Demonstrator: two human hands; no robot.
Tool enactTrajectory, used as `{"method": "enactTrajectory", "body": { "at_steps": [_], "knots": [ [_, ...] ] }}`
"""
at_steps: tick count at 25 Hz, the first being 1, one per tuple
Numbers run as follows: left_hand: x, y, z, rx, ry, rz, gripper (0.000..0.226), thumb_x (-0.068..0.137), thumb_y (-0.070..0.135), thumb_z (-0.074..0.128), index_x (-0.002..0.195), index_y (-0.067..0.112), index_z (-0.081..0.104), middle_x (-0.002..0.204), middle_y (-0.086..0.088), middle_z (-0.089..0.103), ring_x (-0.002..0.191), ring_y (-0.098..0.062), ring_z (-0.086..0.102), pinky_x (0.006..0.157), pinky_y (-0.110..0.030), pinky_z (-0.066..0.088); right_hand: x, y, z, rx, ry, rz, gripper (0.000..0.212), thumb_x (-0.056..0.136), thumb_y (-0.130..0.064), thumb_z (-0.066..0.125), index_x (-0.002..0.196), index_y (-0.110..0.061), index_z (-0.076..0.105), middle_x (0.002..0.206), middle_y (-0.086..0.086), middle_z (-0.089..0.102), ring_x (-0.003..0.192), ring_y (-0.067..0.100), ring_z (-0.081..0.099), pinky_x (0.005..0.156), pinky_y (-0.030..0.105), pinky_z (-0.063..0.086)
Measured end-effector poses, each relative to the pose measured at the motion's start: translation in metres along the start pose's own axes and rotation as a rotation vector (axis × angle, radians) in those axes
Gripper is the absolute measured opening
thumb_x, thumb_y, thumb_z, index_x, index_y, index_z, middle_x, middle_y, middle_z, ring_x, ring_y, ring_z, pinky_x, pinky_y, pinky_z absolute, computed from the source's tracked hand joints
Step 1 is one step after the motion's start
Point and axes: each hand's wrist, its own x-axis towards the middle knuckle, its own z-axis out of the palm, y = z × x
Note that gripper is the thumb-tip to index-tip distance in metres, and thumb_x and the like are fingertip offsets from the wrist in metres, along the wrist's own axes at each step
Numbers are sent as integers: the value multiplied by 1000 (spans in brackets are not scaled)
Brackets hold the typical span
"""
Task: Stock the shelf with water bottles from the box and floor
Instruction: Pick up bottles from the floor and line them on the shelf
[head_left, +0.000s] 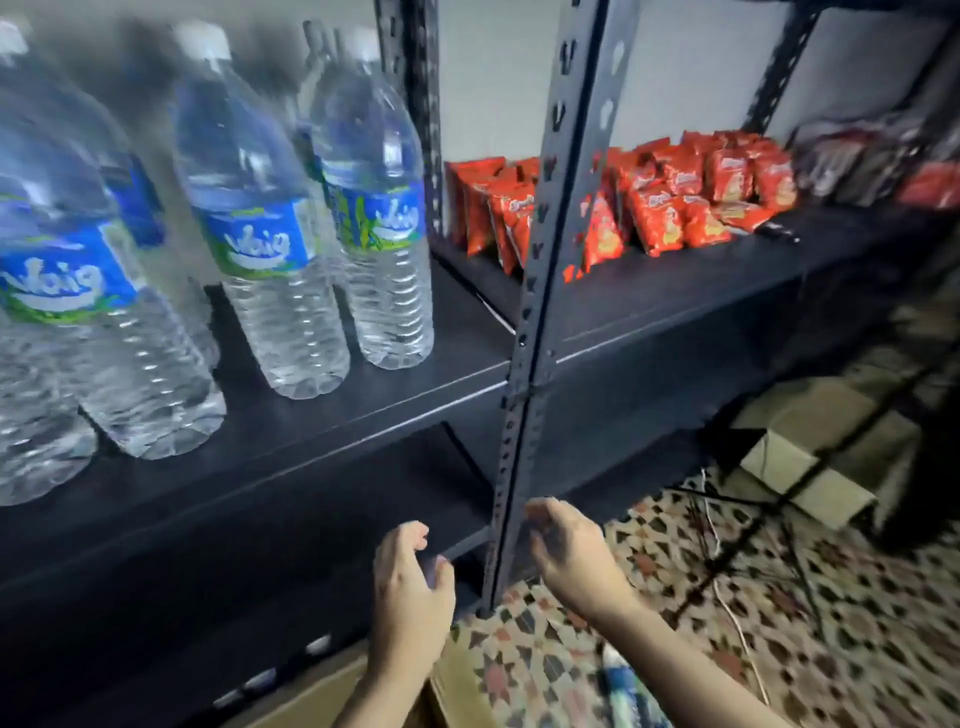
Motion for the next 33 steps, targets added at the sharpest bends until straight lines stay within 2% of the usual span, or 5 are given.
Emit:
{"method": "enactTrajectory", "body": {
  "at_steps": [6, 11, 22, 29, 33],
  "knots": [
    [-50, -12, 140, 129, -576, -232, 36, 90, 30, 65, 121, 27, 47, 123, 5, 52, 119, -18, 51, 86, -24, 37, -75, 160, -10, -15, 0, 532, 34, 87, -20, 59, 121, -15, 59, 111, 2, 68, 101, 23, 65, 77, 20, 40],
    [-85, -49, 298, 125, -882, -347, 52, 95, 31, 61, 142, 23, 39, 142, 1, 48, 105, -15, 53, 77, -23, 42, -130, 315, 47, -71, -129, 825, 51, 88, -23, 63, 136, -21, 46, 137, 3, 54, 122, 24, 53, 96, 27, 41],
    [-170, -261, 617, 123, -1046, -465, 85, 72, 49, 78, 141, 21, 39, 123, -7, 62, 108, -28, 61, 92, -37, 51, -185, 619, 225, -158, -262, 1154, 77, 83, -38, 64, 149, -22, 26, 146, 13, 42, 124, 37, 50, 103, 48, 45],
    [-192, -305, 750, 350, -1023, -485, 131, 73, 73, 66, 155, 8, -13, 158, -24, 22, 143, -42, 30, 114, -50, 30, -209, 727, 280, -282, -306, 1206, 104, 79, -51, 71, 154, -31, 2, 158, 22, 19, 144, 41, 24, 115, 59, 22],
    [-191, -341, 773, 320, -1039, -470, 130, 77, 65, 68, 152, 11, -23, 156, -24, 28, 132, -44, 45, 107, -53, 43, -213, 740, 285, -415, -355, 1162, 106, 74, -59, 73, 151, -23, 10, 137, 27, 45, 125, 45, 44, 102, 51, 42]
  ]
}}
